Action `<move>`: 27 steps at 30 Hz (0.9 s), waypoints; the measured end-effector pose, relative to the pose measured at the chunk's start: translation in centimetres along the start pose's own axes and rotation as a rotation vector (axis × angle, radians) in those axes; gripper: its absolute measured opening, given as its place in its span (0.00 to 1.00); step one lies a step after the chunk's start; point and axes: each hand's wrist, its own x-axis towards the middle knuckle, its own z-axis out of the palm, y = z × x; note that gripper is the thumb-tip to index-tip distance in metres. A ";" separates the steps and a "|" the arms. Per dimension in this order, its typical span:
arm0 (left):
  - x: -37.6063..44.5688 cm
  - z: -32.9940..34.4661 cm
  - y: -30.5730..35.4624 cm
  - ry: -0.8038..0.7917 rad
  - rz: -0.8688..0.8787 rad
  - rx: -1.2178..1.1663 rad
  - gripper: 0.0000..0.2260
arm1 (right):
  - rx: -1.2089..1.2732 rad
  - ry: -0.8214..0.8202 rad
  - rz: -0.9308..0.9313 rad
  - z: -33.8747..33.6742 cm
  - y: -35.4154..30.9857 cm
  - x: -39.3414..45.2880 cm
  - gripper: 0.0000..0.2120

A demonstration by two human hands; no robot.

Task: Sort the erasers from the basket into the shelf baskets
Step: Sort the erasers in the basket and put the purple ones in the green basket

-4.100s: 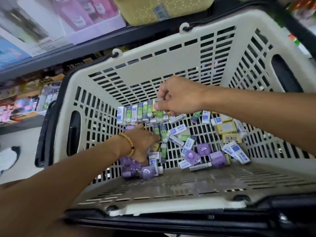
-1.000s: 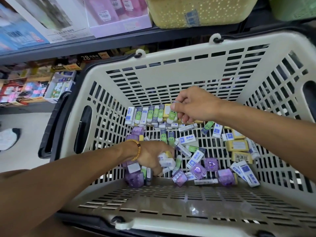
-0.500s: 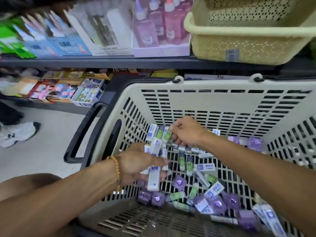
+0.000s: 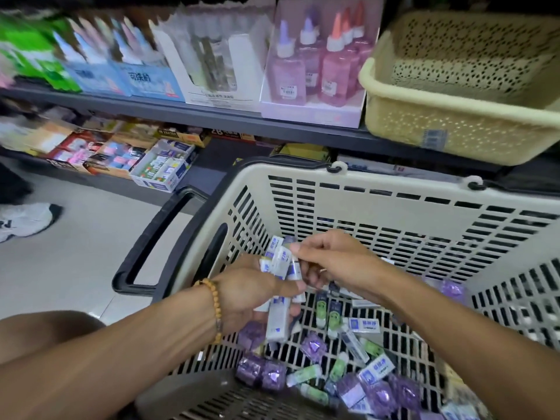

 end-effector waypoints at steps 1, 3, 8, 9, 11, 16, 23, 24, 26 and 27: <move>0.0 0.1 0.1 -0.005 0.008 0.007 0.11 | 0.034 -0.017 -0.005 -0.4 -0.2 -0.1 0.17; 0.0 0.1 0.3 -0.003 0.028 0.013 0.12 | 0.031 -0.071 0.008 -0.9 -0.3 -0.4 0.21; -0.1 -0.1 0.5 0.042 0.043 -0.024 0.13 | 0.084 -0.074 0.073 -1.1 1.0 -0.4 0.07; 0.0 -0.2 0.4 0.082 0.054 -0.048 0.14 | 0.112 0.008 0.093 -1.3 1.4 -0.1 0.08; 0.2 -0.6 0.5 0.176 0.080 -0.127 0.14 | 0.080 0.212 0.144 -1.5 2.1 0.5 0.09; 0.6 -1.0 0.6 0.245 0.133 -0.294 0.15 | -0.003 0.399 0.201 0.0 3.0 2.5 0.08; 1.0 -0.7 0.6 0.280 0.169 -0.355 0.14 | -0.187 0.423 0.129 0.4 2.2 2.4 0.10; 1.0 -0.6 0.6 0.286 0.176 -0.360 0.14 | -0.211 0.409 0.107 0.4 2.0 1.8 0.11; 1.2 -0.2 0.6 0.307 0.199 -0.369 0.15 | -0.128 0.286 0.077 0.4 1.5 0.7 0.09; 1.3 -0.1 0.6 0.321 0.214 -0.369 0.14 | -0.080 0.178 0.071 0.4 1.2 0.0 0.10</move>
